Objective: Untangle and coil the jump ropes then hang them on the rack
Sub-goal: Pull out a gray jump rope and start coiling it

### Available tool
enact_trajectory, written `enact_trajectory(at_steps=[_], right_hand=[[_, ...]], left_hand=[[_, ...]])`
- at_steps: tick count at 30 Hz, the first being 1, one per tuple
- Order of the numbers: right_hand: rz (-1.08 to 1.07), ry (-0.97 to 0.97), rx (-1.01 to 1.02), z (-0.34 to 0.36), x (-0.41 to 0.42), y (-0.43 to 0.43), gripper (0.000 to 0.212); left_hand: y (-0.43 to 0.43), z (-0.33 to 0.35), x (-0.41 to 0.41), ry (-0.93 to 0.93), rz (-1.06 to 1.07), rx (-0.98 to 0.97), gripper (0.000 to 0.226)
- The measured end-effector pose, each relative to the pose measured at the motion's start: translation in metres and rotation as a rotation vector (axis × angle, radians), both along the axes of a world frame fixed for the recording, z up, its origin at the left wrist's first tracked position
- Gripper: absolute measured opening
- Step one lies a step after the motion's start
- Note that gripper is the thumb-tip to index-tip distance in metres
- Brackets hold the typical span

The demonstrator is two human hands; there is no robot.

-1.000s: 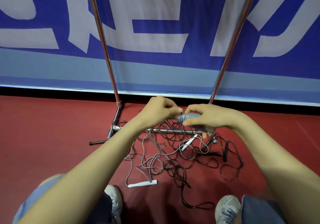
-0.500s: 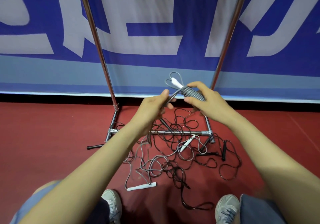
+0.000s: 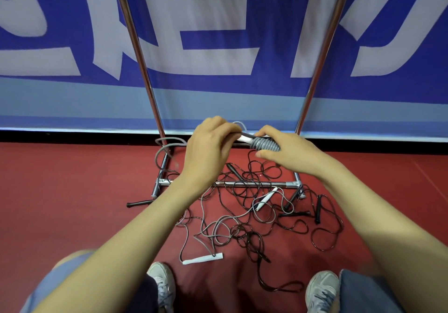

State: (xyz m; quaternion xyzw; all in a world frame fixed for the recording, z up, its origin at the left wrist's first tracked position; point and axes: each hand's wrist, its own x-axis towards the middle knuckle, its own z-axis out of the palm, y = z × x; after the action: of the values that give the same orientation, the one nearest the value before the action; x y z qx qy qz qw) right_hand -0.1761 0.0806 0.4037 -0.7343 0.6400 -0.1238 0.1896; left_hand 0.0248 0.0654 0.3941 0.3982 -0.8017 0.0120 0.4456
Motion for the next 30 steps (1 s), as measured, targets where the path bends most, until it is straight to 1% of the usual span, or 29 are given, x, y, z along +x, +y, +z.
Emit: enact_trajectory(at_steps=[2,4,6,8,9,11,13,14,16,18,20,22,25,28,30], right_hand=[[-0.033,0.052,-0.060,0.000,0.002,0.001,0.032],[-0.089,-0.004,-0.139,0.000,0.002,0.001,0.035],[-0.141,-0.156,-0.179,-0.002,0.001,0.000,0.034],[-0.153,-0.324,-0.180,-0.003,-0.001,0.000,0.032],[-0.144,-0.393,-0.176,-0.003,-0.001,0.000,0.030],[-0.115,-0.503,-0.162,-0.002,0.001,0.001,0.025],[-0.076,-0.618,-0.118,0.000,0.002,0.001,0.025],[-0.055,-0.672,-0.090,0.001,0.003,0.002,0.026],[-0.028,-0.762,-0.048,0.004,0.003,0.003,0.025],[-0.018,-0.840,-0.021,0.006,0.002,0.003,0.023],[-0.011,-0.889,-0.007,0.006,0.002,0.003,0.023],[-0.001,-0.909,0.002,0.005,0.002,0.004,0.024],[-0.013,-0.916,0.009,0.005,0.004,0.005,0.029],[-0.016,-0.910,0.006,0.003,0.005,0.006,0.040],[-0.010,-0.897,-0.009,0.003,0.005,0.006,0.035]], left_hand=[[0.002,-0.004,-0.001,0.043,-0.035,0.044,0.015],[0.008,-0.001,-0.004,0.193,-0.068,0.233,0.011],[0.008,0.004,-0.006,0.359,-0.065,0.517,0.013],[0.004,0.004,-0.006,0.437,-0.065,0.746,0.024],[0.001,0.003,-0.005,0.479,-0.095,0.852,0.025],[-0.001,0.002,-0.003,0.605,-0.183,1.078,0.020],[-0.003,0.004,-0.001,0.713,-0.228,1.224,0.012],[-0.004,0.004,0.000,0.744,-0.234,1.236,0.009],[-0.007,0.005,0.002,0.749,-0.248,1.159,0.009],[-0.005,0.007,0.000,0.669,-0.298,1.053,0.022],[-0.001,0.009,-0.003,0.538,-0.374,1.001,0.036],[0.001,0.010,-0.003,0.426,-0.389,0.956,0.038],[0.000,0.008,-0.001,0.320,-0.358,0.878,0.036],[0.001,0.003,-0.004,0.290,-0.379,0.853,0.036],[0.000,0.002,-0.005,0.284,-0.386,0.837,0.035]])
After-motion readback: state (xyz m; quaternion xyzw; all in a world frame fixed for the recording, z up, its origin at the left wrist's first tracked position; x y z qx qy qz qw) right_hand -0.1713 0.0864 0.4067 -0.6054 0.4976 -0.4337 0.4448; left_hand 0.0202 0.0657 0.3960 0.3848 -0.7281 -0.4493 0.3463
